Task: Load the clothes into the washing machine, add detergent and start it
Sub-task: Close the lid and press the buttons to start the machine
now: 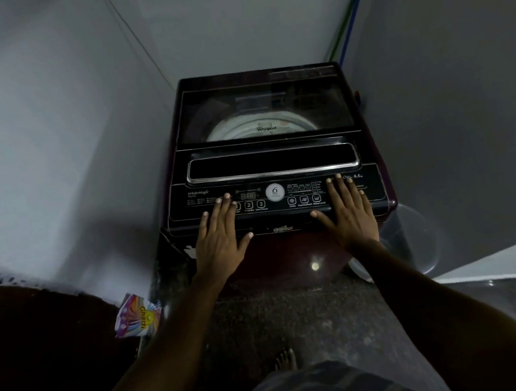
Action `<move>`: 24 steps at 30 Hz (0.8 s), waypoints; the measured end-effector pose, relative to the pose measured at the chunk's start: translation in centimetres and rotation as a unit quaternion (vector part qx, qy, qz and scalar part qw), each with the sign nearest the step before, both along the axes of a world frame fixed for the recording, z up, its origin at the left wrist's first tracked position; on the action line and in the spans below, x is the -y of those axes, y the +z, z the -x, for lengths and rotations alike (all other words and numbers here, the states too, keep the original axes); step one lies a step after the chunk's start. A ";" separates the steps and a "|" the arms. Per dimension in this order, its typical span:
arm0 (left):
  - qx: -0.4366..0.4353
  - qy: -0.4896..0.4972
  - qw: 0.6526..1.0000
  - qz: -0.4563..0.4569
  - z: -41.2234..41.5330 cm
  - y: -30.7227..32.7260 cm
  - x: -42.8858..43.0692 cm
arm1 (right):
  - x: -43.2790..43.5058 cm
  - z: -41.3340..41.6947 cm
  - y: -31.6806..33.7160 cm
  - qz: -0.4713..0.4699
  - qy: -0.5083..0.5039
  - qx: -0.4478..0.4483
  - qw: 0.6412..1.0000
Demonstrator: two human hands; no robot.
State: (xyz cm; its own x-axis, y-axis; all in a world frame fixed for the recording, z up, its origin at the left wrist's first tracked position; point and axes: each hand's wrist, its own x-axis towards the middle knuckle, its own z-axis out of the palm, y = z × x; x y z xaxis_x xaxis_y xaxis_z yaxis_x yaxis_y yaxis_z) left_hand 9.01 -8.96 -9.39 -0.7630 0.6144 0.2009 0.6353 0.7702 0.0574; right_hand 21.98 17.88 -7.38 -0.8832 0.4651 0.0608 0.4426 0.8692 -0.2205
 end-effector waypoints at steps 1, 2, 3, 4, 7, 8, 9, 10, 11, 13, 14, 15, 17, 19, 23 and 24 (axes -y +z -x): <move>0.000 0.000 1.000 0.007 0.0 0.0 0.0 | -0.1 0.0 -0.1 0.000 0.000 0.002 1.000; 0.000 -0.001 1.000 0.012 -0.1 0.0 0.0 | -0.1 -0.1 -0.1 0.001 0.001 0.003 1.000; -0.001 -0.002 1.000 0.014 -0.1 0.0 0.0 | -0.1 -0.1 -0.2 0.001 0.000 0.001 1.000; -0.003 -0.001 1.000 0.012 -0.1 -0.1 0.0 | -0.1 -0.1 -0.2 0.002 -0.001 -0.001 1.000; -0.004 0.001 1.000 0.001 -0.2 -0.1 0.0 | -0.1 -0.1 -0.3 0.010 -0.003 -0.008 1.000; -0.003 0.001 1.000 -0.001 -0.3 -0.1 -0.1 | -0.1 -0.1 -0.3 0.012 -0.003 -0.008 1.000; -0.002 0.000 1.000 -0.001 -0.3 -0.1 0.0 | -0.1 -0.1 -0.3 0.013 -0.003 -0.006 1.000; 0.000 0.000 1.000 0.001 -0.2 -0.1 0.0 | -0.1 -0.1 -0.3 0.012 -0.003 -0.005 1.000; 0.001 0.001 1.000 0.002 -0.2 -0.1 0.0 | -0.1 -0.1 -0.4 0.011 -0.003 -0.005 1.000; 0.004 0.000 1.000 0.004 -0.2 0.0 0.0 | -0.2 -0.1 -0.4 0.014 -0.004 -0.005 1.000; 0.004 0.000 1.000 0.006 -0.2 0.0 0.1 | -0.3 0.0 -0.5 0.014 -0.003 -0.005 1.000; 0.006 0.001 1.000 0.005 -0.2 0.0 0.0 | -0.3 0.0 -0.5 0.014 -0.003 -0.006 1.000; 0.014 0.003 1.000 0.001 -0.2 0.0 -0.1 | -0.4 0.0 -0.6 0.016 -0.001 -0.007 1.000; 0.018 0.005 1.000 -0.003 -0.3 0.1 -0.2 | -0.5 0.0 -0.6 0.020 -0.001 -0.011 1.000; 0.019 0.005 1.000 0.001 -0.4 0.4 -0.2 | -0.6 0.0 -0.6 0.031 0.001 -0.008 0.999; 0.022 0.004 1.000 0.003 -0.4 0.5 -0.2 | -0.6 0.0 -0.6 0.031 0.002 -0.006 0.999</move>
